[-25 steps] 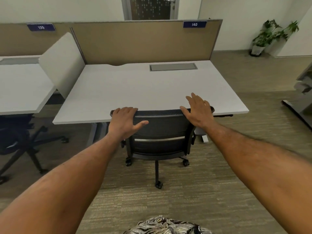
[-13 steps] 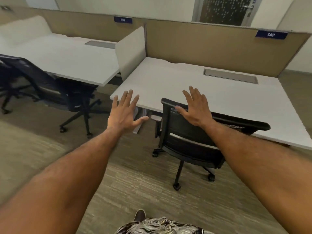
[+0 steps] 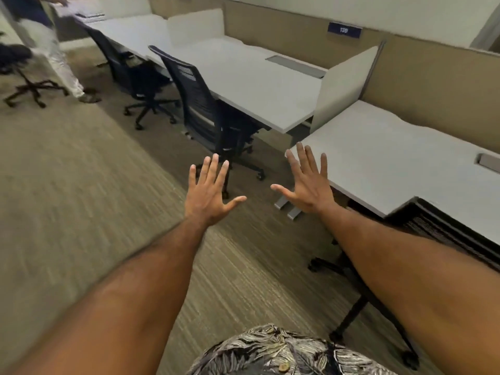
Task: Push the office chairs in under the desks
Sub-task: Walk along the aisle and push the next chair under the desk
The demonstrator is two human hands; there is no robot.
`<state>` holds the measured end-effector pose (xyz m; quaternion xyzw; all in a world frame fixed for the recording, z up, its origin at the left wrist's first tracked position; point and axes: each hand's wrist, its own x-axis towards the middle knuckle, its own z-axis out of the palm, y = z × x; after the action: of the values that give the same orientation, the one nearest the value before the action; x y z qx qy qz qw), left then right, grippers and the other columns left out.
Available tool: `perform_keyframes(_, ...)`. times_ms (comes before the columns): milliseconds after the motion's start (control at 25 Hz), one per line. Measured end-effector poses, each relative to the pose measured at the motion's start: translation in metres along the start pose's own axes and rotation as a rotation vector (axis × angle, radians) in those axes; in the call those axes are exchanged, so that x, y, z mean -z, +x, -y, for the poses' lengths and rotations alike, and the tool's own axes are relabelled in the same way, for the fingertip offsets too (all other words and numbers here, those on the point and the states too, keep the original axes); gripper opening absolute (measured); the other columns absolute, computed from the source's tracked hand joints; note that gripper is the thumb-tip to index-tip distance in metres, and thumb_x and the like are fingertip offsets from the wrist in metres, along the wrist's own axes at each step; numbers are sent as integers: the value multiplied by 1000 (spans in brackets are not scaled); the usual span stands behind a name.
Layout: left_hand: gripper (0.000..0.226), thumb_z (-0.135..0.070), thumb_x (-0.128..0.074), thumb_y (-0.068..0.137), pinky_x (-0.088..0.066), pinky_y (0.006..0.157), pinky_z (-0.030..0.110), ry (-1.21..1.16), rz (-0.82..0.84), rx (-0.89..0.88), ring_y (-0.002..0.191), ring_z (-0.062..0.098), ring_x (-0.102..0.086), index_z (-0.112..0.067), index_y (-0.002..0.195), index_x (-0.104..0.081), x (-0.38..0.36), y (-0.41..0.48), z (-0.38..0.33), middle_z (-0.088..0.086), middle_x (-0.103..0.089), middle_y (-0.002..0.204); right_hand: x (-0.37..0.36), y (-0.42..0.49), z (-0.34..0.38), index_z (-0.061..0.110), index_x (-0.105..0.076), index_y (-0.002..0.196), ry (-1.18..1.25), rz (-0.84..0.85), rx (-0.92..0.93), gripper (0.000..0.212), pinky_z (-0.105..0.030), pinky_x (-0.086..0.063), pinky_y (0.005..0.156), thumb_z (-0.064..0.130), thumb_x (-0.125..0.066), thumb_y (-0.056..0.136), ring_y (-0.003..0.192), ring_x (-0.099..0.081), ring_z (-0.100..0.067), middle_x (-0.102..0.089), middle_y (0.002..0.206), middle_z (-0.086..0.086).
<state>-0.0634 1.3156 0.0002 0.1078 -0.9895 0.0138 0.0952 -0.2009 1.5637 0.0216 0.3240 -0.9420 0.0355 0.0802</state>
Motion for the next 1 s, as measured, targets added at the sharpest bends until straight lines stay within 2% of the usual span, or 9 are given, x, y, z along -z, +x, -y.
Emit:
perform_keyframes(200, 107, -87, -15, 85, 9, 126, 55, -5, 56, 142, 158, 27, 11, -17, 165, -1, -24, -10, 84, 12, 8, 172, -46, 63, 91, 24, 3, 163, 46, 84, 150, 102, -56, 20, 119, 88, -18, 87, 155, 19, -26, 16, 170, -8)
perform_keyframes(440, 105, -86, -11, 87, 9, 126, 55, 40, 155, 309, 158, 28, 14, -17, 163, 8, -68, -7, 149, 13, 13, 172, -115, 142, 140, 25, 7, 163, 74, 219, 287, 104, -56, 21, 118, 88, -13, 83, 155, 20, -26, 19, 169, -9)
perform_keyframes(640, 105, -86, -11, 86, 10, 126, 55, 28, 156, 480, 158, 26, 15, -18, 164, 6, -85, 53, 210, 11, 12, 172, -157, 258, 177, 24, 9, 162, 85, 241, 447, 102, -57, 20, 120, 87, -14, 86, 154, 22, -25, 19, 169, -9)
perform_keyframes(840, 107, -87, -14, 86, 8, 126, 54, -15, 113, 671, 158, 26, 13, -17, 164, 1, -90, 121, 250, 12, 8, 172, -165, 367, 205, 25, 11, 162, 137, 249, 587, 102, -51, 27, 116, 88, -9, 85, 153, 25, -23, 22, 168, -7)
perform_keyframes(1000, 107, -88, -8, 85, 7, 127, 53, 9, 149, 713, 158, 26, 11, -17, 164, 3, -106, 169, 276, 11, 7, 173, -176, 437, 230, 24, 12, 161, 157, 286, 620, 99, -51, 25, 116, 85, -13, 87, 154, 24, -23, 22, 168, -7)
